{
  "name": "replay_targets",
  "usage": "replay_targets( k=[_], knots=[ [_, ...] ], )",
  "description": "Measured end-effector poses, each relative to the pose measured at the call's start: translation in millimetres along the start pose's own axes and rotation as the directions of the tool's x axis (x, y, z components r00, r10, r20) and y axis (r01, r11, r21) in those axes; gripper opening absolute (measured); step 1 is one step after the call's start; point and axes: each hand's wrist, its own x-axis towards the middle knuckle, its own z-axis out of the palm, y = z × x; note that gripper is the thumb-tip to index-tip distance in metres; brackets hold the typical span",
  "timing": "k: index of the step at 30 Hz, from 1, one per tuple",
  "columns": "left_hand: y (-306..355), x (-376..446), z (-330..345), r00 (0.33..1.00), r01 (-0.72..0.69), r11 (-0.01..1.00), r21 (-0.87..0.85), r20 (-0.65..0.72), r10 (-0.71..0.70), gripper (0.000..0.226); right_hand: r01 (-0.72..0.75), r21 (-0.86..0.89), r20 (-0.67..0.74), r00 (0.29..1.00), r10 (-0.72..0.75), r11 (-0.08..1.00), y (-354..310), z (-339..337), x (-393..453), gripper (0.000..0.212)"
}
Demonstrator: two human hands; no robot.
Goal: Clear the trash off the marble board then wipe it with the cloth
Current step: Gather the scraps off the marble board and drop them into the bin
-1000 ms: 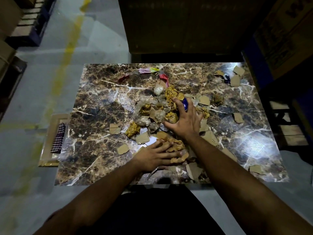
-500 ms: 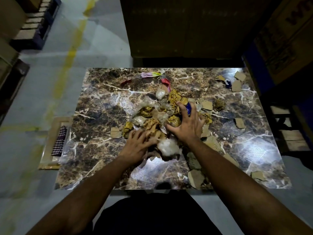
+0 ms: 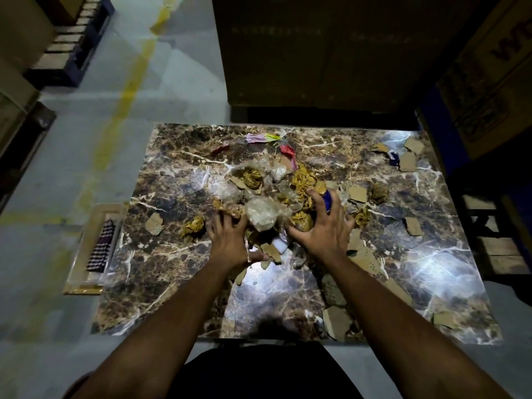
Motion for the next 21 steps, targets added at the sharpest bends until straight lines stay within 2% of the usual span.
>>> replay_targets(
  k=[4,9,12,14,17,19,21],
  knots=[
    [-6,-8,-13,0.998,-0.057,0.994,-0.096,0.019,0.059,0.11,0.002,-0.014,0.0,1.0,-0.002,1.0,0,-2,1,0.108],
    [-23,-22,-40,0.996,-0.027,0.979,-0.2,-0.088,0.01,0.092,-0.006,-0.017,-0.013,1.0,0.006,1.0,-2,0,0,0.107],
    [-38,-16,-52,0.995,-0.055,0.973,-0.223,-0.095,0.034,0.092,-0.01,-0.027,-0.012,1.0,0.01,1.0,-3,-1,0,0.107],
    [-45,-13,-61,0.994,-0.069,0.982,-0.179,-0.095,0.053,0.095,-0.014,-0.031,-0.012,1.0,0.014,0.999,-4,-2,0,0.108],
    [-54,-17,-74,0.977,-0.144,0.982,-0.122,-0.174,0.122,0.1,-0.019,-0.026,-0.015,1.0,0.018,0.999,-6,-2,-1,0.108],
    [-67,-19,-82,0.939,-0.222,0.974,0.044,-0.26,0.225,0.086,-0.022,-0.031,-0.016,1.0,0.022,0.999,-7,-2,-1,0.108],
    [-86,-21,-86,0.866,-0.315,0.939,0.14,-0.363,0.344,0.056,-0.027,-0.034,-0.016,1.0,0.027,0.999,-7,-2,-1,0.108]
  ],
)
